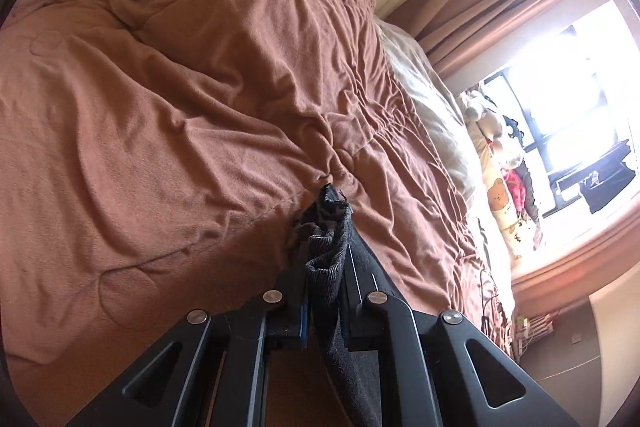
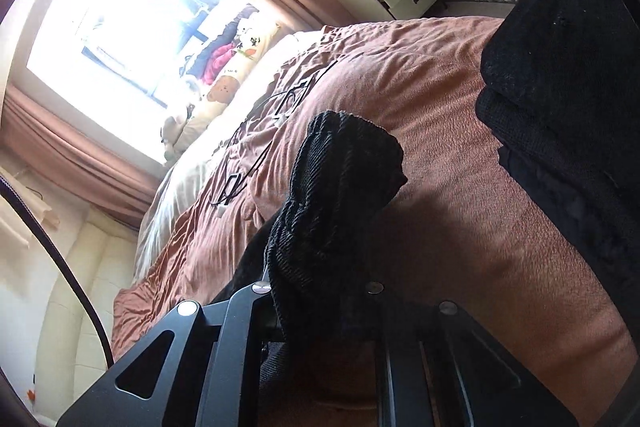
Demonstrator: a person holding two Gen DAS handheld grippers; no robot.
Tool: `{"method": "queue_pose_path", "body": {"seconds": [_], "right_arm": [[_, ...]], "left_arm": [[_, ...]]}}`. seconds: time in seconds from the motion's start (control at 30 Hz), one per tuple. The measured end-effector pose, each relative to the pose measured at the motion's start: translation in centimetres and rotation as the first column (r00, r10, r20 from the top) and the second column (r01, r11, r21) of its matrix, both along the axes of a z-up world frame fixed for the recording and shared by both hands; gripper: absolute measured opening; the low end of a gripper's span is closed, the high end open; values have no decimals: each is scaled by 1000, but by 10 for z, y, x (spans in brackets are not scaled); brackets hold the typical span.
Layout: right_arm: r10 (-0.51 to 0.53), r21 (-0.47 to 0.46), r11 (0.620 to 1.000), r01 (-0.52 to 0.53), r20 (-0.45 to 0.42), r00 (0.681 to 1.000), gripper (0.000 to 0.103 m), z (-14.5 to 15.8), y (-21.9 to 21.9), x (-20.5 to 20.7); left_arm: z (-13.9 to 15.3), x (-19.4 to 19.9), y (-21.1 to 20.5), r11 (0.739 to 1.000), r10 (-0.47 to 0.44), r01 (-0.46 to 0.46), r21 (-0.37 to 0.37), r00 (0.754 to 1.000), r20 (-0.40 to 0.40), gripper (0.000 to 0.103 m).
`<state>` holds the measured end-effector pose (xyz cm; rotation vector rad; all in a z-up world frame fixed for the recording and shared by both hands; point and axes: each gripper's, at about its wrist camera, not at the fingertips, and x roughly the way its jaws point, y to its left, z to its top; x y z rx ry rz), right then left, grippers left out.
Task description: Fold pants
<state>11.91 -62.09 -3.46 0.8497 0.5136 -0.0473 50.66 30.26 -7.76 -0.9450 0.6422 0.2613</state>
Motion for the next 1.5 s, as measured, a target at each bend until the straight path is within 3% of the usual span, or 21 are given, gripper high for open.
{"method": "queue_pose_path", "body": {"seconds": [0.33,0.83,1.07,1.33,1.5], "right_arm": [[37,14,999,-37,-31,999,10,-9,18,-60],[51,20,999,-50,-47,998,10,-3,34,-132],[58,19,998,-57,-66,996,10,-13,33,-147],[31,59,998,-21,-165,986,10,-66,17,-150],[27,87,996,-10,-196,980,13,-90,9,-151]], "left_arm": [[9,-79,39,1000,27,-27,-5,1000,-10,12],[2,-163,85,998,42,-43,-55,999,-24,12],[-30,-189,100,996,42,-48,-72,996,-78,12],[-100,-207,104,991,65,-85,-106,981,-182,12],[-111,-211,105,991,63,-85,-102,978,-199,18]]}}
